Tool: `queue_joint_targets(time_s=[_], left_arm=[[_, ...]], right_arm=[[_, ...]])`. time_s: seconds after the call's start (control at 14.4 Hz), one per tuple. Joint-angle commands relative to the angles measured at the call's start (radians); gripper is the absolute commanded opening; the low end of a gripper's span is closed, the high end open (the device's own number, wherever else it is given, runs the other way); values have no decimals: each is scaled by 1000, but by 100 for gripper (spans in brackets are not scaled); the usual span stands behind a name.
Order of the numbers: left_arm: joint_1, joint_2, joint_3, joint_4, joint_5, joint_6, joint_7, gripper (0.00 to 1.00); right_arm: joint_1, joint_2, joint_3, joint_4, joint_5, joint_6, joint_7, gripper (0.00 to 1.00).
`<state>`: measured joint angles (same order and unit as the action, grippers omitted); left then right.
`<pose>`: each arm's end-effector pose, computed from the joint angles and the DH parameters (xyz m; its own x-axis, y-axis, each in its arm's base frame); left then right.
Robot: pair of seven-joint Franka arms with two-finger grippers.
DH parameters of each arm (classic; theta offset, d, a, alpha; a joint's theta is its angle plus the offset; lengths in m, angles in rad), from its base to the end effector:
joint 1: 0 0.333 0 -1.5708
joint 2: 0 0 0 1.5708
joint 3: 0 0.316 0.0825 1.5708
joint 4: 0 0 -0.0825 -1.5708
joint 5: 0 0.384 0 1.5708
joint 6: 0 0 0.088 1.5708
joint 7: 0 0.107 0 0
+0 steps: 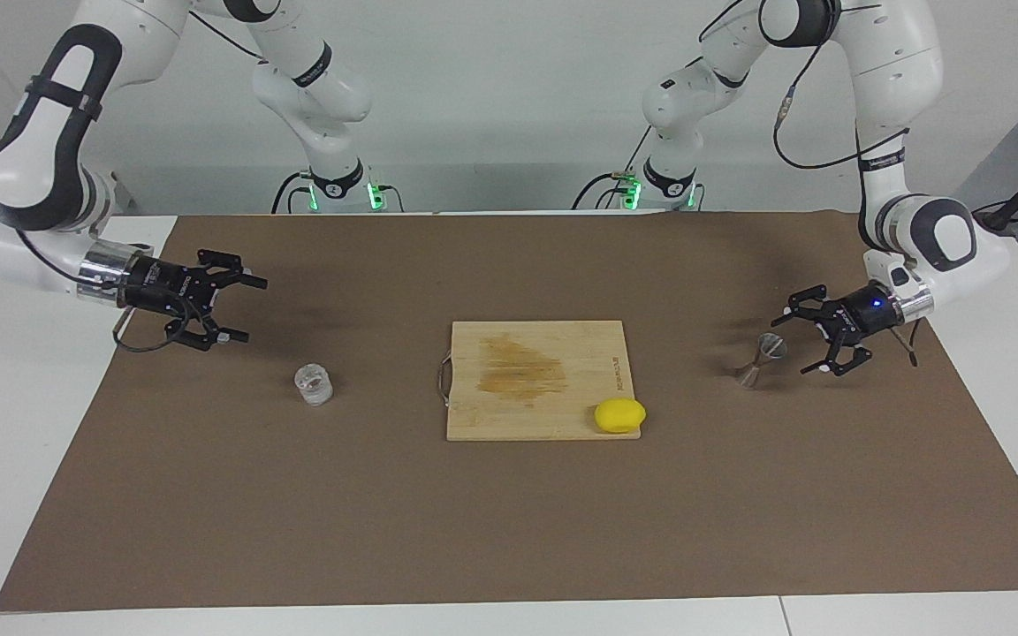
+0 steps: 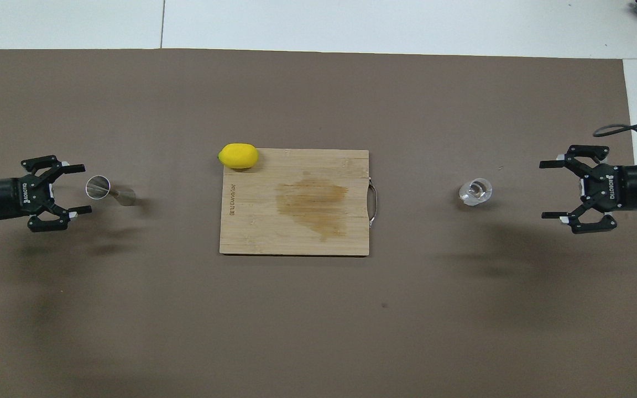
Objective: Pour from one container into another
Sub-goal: 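Close the left gripper on the metal cup while the right gripper grasps the glass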
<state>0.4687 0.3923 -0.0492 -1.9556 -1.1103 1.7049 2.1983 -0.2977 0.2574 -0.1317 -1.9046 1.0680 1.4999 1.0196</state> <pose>0.5563 0.1569 0.2838 0.2324 -0.3484 0.9081 -0.9571 -0.2482 0.1497 0.5527 -0.1398 0.3800 -0.1597 -0.3763 -0.9126 -0.9854 0.1155 0.1249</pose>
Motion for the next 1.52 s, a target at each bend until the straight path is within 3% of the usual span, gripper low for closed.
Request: queue_joint_targets(time_s=[0.0, 0.28, 0.83, 1.45], left_arm=[[48, 60, -3, 37, -22, -80, 83, 100], [74, 135, -6, 73, -83, -159, 223, 100], [67, 154, -31, 67, -131, -203, 299, 100], [50, 154, -38, 53, -148, -249, 302, 100]], right_arm=[[-44, 80, 10, 36, 36, -61, 5, 100], [-40, 157, 10, 48, 35, -23, -3, 100], [-23, 250, 21, 53, 90, 109, -124, 100], [37, 286, 23, 4, 148, 200, -231, 100]])
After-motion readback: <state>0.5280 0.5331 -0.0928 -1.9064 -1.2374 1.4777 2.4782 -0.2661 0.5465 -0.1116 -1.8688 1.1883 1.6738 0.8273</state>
